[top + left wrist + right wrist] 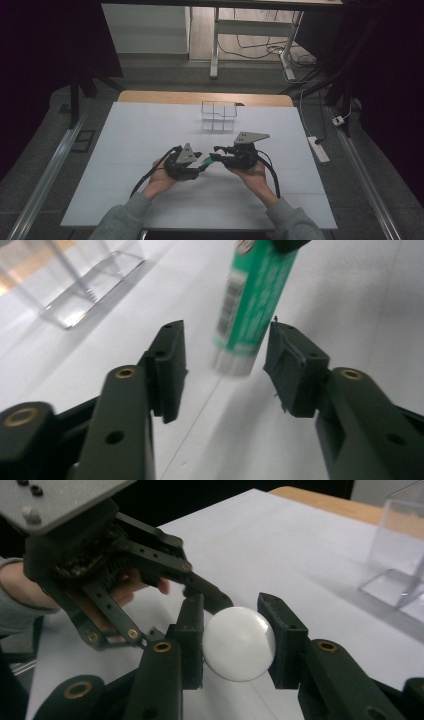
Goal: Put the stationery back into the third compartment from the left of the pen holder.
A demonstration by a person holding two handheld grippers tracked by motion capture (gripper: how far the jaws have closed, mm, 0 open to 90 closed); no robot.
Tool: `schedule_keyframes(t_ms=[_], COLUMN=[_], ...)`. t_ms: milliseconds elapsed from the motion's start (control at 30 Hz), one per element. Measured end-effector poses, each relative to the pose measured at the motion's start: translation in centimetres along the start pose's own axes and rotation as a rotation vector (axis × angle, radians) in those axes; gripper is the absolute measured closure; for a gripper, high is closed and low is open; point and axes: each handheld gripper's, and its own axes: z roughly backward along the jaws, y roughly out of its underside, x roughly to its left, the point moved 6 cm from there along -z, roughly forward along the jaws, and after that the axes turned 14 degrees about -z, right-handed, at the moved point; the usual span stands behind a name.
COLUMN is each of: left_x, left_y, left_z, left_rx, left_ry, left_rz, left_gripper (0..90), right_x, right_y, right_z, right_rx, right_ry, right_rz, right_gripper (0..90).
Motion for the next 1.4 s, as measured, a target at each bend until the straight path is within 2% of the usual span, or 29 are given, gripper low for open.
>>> schedule_keyframes(t_ms=[167, 367, 567, 700, 867, 1033, 1233, 1400], left_x=[0.3, 0.4, 0.5, 0.8, 1.1, 1.0, 0.9, 1.2], left_y=[0.6, 2.1, 4.5, 6.2, 7.9, 9.3, 11.1, 11.8], left_z=[0.9, 2.6, 5.2, 6.6, 8.1, 8.8, 9.3, 9.8], left_rx=[0.010, 0.041, 0.077, 0.076, 0.072, 0.087, 0.101, 0.090], left_ry=[0.004, -0.014, -0.050, -0.068, -0.093, -0.101, -0.105, -0.119], left_rz=[0.025, 0.030, 0.066, 0.123, 0.181, 0.202, 0.239, 0.266], left_gripper=[43.2, 40.4, 39.1, 38.1, 37.5, 37.1, 37.0, 36.1], right_x=[-0.7, -1.7, -2.5, -3.0, -4.0, -5.2, -6.9, -8.3], right_y=[-0.6, -1.4, -2.5, -3.5, -4.9, -6.6, -8.3, -9.6], right_z=[1.1, 2.4, 3.5, 4.0, 4.2, 4.4, 3.8, 2.8], right_rx=[-0.032, -0.084, -0.131, -0.150, -0.178, -0.219, -0.225, -0.225], right_ry=[0.043, 0.098, 0.145, 0.168, 0.195, 0.238, 0.283, 0.313], right_rz=[0.006, 0.004, 0.010, 0.010, -0.007, -0.031, -0.046, -0.063], right_gripper=[64.1, 64.1, 64.1, 64.1, 64.0, 64.1, 64.1, 64.1])
